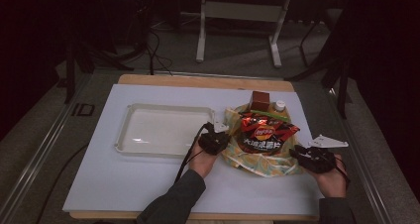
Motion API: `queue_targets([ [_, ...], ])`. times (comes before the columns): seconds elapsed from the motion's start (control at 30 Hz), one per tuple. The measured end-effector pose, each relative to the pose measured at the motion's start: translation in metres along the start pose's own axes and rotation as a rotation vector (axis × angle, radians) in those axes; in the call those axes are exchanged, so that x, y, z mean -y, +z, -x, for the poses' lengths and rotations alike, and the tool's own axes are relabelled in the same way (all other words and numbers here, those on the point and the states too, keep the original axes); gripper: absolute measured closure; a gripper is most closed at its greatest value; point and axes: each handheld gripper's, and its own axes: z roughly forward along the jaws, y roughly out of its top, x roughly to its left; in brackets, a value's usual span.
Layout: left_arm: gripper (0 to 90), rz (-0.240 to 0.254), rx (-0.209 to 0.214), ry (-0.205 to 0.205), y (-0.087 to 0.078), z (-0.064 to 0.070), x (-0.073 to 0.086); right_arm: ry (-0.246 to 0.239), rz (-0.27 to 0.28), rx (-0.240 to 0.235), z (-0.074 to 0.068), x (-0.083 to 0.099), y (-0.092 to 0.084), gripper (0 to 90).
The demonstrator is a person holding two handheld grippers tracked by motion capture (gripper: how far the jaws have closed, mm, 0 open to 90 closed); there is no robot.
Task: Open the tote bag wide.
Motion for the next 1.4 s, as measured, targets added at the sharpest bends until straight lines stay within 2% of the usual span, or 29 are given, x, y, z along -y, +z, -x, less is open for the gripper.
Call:
queue_targets([
  [0.03, 83.3, 0.005, 0.007, -0.004, -0.002, 0.0, 0.001, -0.015, 0.026, -0.028, -0.005, -0.004, -0.009, 64.3],
  [0.1, 83.2, 0.008, 0.006, -0.003, -0.002, 0.0, 0.001, -0.022, 0.029, -0.042, -0.006, -0.005, -0.012, 63.8],
  [0.17, 82.3, 0.012, 0.008, -0.003, -0.003, -0.001, 0.002, -0.069, 0.033, -0.072, -0.017, -0.008, -0.021, 61.8],
  [0.2, 82.3, 0.012, 0.007, -0.001, -0.004, -0.001, 0.002, -0.069, 0.033, -0.072, -0.017, -0.008, -0.021, 61.8],
  [0.23, 81.9, 0.011, 0.007, 0.0, -0.004, -0.001, 0.002, -0.092, 0.041, -0.097, -0.022, -0.009, -0.026, 60.7],
  [0.27, 81.9, 0.014, 0.008, -0.002, -0.005, -0.002, 0.002, -0.092, 0.041, -0.097, -0.022, -0.009, -0.026, 60.7],
  [0.47, 81.5, 0.019, 0.011, -0.009, -0.006, -0.003, 0.004, -0.132, 0.075, -0.173, -0.038, -0.002, -0.03, 53.1],
  [0.5, 81.2, 0.024, 0.014, -0.014, -0.006, -0.003, 0.004, -0.151, 0.061, -0.192, -0.044, 0.001, -0.026, 50.9],
  [0.73, 80.9, 0.03, 0.023, -0.01, -0.009, -0.001, 0.006, -0.191, 0.011, -0.185, -0.05, 0.009, -0.006, 49.9],
  [0.77, 80.8, 0.028, 0.024, -0.01, -0.009, -0.001, 0.006, -0.191, -0.005, -0.172, -0.051, 0.011, 0.006, 52.7],
  [0.83, 80.8, 0.028, 0.026, -0.011, -0.009, -0.002, 0.006, -0.194, -0.022, -0.157, -0.051, 0.013, 0.015, 57.4],
  [0.97, 80.5, 0.034, 0.036, -0.014, -0.009, -0.002, 0.007, -0.188, -0.082, -0.135, -0.049, 0.017, 0.032, 72.4],
  [1.1, 80.1, 0.046, 0.051, -0.011, -0.012, -0.002, 0.008, -0.18, -0.099, -0.14, -0.048, 0.019, 0.039, 78.4],
  [1.3, 78.9, 0.061, 0.064, -0.014, -0.018, -0.004, 0.009, -0.184, -0.114, -0.141, -0.049, 0.024, 0.045, 79.6],
  [1.4, 78.5, 0.071, 0.075, -0.019, -0.022, -0.005, 0.01, -0.17, -0.107, -0.144, -0.049, 0.025, 0.047, 80.8],
])
